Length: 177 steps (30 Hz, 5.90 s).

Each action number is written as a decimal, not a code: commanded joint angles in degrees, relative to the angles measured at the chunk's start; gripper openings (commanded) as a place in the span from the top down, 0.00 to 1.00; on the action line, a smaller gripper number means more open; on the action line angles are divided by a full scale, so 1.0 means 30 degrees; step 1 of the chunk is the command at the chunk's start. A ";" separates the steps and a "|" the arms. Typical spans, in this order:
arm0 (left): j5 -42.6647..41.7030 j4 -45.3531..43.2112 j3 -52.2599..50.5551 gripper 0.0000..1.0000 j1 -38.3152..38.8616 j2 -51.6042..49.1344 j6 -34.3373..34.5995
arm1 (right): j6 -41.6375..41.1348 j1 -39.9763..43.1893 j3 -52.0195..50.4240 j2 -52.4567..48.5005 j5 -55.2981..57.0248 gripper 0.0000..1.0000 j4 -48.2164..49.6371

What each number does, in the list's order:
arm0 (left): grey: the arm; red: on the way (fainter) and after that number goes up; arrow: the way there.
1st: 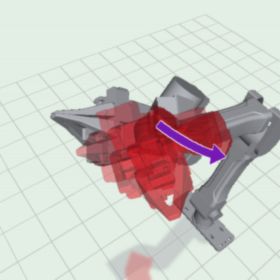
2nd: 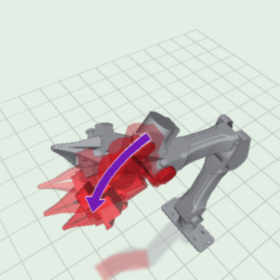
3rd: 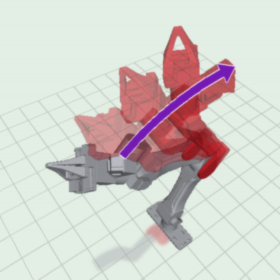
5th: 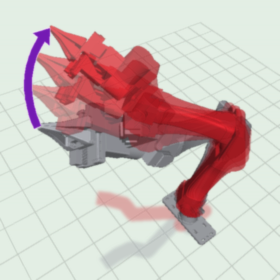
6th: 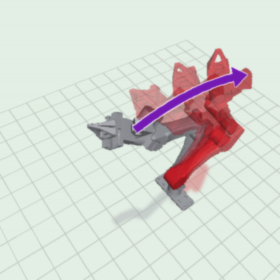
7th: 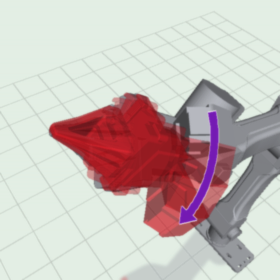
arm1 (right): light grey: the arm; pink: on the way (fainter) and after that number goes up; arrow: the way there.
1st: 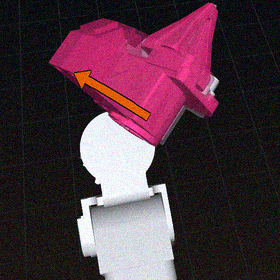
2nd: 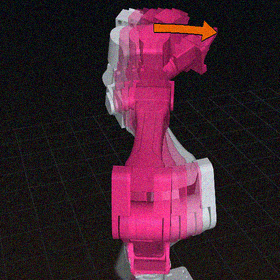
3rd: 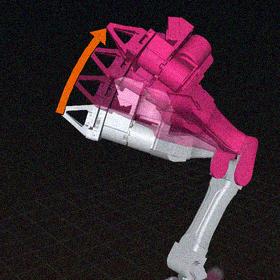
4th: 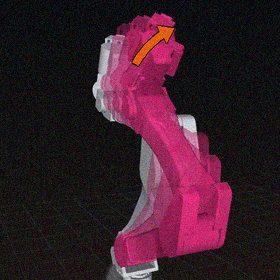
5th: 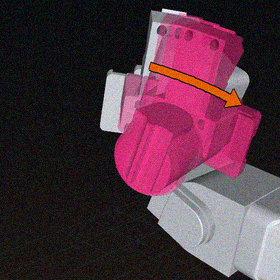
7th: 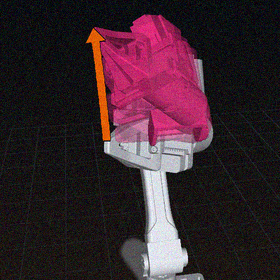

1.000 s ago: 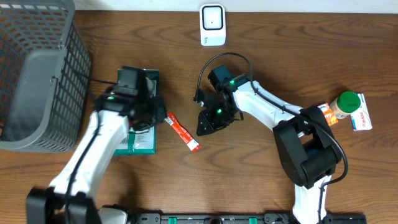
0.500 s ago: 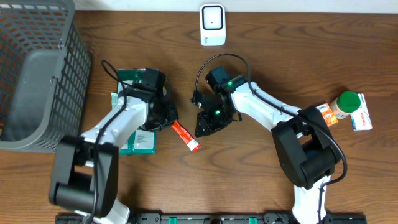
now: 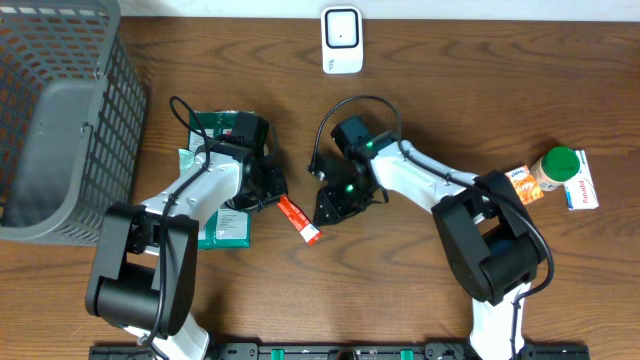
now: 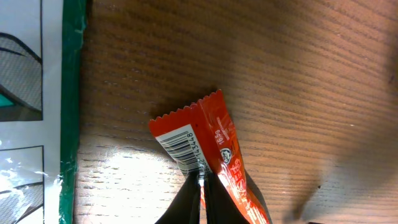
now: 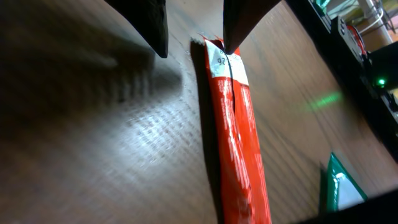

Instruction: Scan the item barcode

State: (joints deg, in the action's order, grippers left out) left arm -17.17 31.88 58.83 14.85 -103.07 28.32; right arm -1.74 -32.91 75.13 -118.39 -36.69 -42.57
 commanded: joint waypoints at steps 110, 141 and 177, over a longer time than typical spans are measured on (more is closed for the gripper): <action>0.1377 -0.1872 0.0087 0.92 0.0525 -0.3402 0.0517 | -0.1173 0.0816 -0.3585 0.0095 -0.5996 0.79 0.6462; 0.1122 0.2878 0.0437 0.54 -0.3912 1.0775 0.0306 | -0.0036 0.0809 -0.3541 0.8648 0.9675 0.99 0.1770; 0.1319 0.6207 0.0211 0.51 -0.7599 0.9981 -0.1086 | 0.2521 -0.4605 -0.4022 0.7446 1.7435 0.99 0.0947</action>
State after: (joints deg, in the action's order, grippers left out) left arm -13.56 50.37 59.70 -8.08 -72.73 25.82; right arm 5.28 -45.19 63.99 -92.51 13.56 -39.44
